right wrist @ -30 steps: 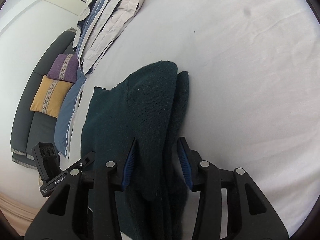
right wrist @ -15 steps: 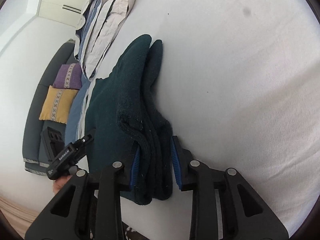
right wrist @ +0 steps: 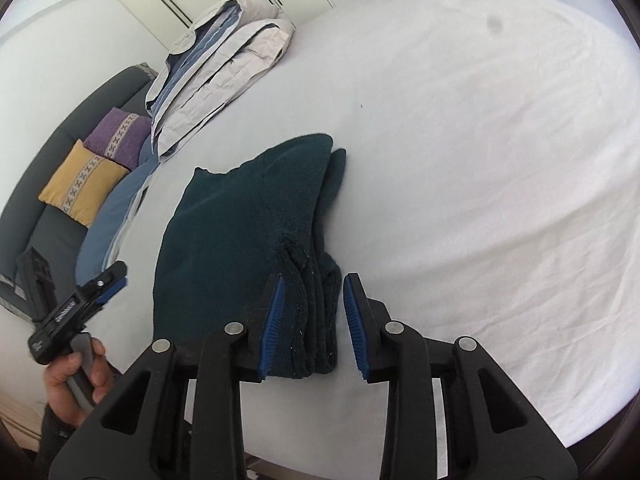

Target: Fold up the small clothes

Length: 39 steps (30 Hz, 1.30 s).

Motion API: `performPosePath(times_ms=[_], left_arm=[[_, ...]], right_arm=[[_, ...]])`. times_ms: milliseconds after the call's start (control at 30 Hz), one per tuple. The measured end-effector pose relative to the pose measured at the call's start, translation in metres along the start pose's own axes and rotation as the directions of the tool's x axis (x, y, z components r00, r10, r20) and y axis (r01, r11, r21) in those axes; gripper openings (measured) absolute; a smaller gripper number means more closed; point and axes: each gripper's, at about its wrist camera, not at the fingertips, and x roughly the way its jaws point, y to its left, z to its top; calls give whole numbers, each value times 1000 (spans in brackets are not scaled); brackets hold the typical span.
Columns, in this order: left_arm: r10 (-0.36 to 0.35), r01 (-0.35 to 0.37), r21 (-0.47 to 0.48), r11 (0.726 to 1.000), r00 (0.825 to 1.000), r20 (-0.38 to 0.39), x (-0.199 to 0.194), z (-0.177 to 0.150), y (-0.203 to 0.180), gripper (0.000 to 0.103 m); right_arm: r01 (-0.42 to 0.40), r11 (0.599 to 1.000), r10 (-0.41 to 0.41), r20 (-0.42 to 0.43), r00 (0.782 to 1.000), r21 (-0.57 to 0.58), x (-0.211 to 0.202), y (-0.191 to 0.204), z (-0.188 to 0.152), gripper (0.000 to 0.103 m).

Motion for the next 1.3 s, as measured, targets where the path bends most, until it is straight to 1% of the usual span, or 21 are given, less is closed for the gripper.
performPosePath(times_ms=[67,100,133,200,233,267,333,367,400,433,500,567,667,700,733,800,867,1000,1067,1133,1300], left_arm=[[50,-55,52,997,996,80,-21,-1,-10,103],[71,-79,64,995,991,114,-32,-1,-11,103],[88,-98,71,993,986,142,-41,0,-14,103],[118,-137,83,987,972,202,-61,3,-19,103],[137,-162,89,983,962,236,-70,4,-22,103],[151,-183,97,978,952,268,-79,7,-25,103],[176,-222,111,969,930,322,-95,9,-30,103],[182,-233,117,965,925,333,-102,10,-32,103],[197,-246,111,963,922,334,-107,10,-33,103],[223,-268,99,958,918,327,-112,12,-33,103],[276,-323,91,942,901,335,-122,13,-39,103],[289,-341,84,936,885,366,-133,14,-42,103],[266,-313,76,947,893,364,-144,17,-43,103],[263,-309,74,948,895,361,-146,19,-44,103],[261,-306,71,949,896,359,-149,20,-44,103],[255,-295,63,954,902,349,-151,20,-45,103],[248,-282,63,957,913,324,-151,17,-49,103],[231,-258,80,963,939,254,-137,4,-56,103],[224,-250,104,963,952,211,-127,-4,-61,103],[217,-241,113,964,957,190,-121,-8,-64,103],[204,-211,87,974,976,80,-97,-16,-55,103]], right_arm=[[54,997,-51,56,997,-61,-15,16,0,34],[83,993,-75,91,993,-88,-22,23,-1,43],[111,987,-96,134,986,-117,-32,31,-2,48],[166,971,-127,220,967,-171,-52,46,-4,52],[192,963,-138,261,955,-191,-63,52,-4,59],[221,953,-152,306,940,-206,-74,59,-6,64],[281,935,-167,430,887,-218,-101,71,-9,82],[302,928,-161,494,854,-220,-115,77,-12,87],[312,925,-153,537,829,-218,-127,84,-12,96],[313,926,-143,569,810,-212,-139,88,-11,100],[299,935,-126,611,781,-189,-161,95,-7,100],[281,947,-119,643,757,-155,-182,99,-4,101],[252,958,-97,676,730,-134,-213,107,-2,103],[245,960,-89,681,726,-135,-223,110,-2,103],[241,960,-84,682,727,-139,-230,113,-2,103],[250,957,-88,668,739,-150,-240,118,0,103],[251,954,-85,653,753,-166,-247,123,-2,103],[242,956,-83,642,763,-165,-257,127,-13,103],[247,956,-100,610,786,-161,-251,125,-16,103],[262,951,-127,563,816,-166,-235,121,-17,103],[328,929,-233,411,881,-175,-185,110,-28,103]])
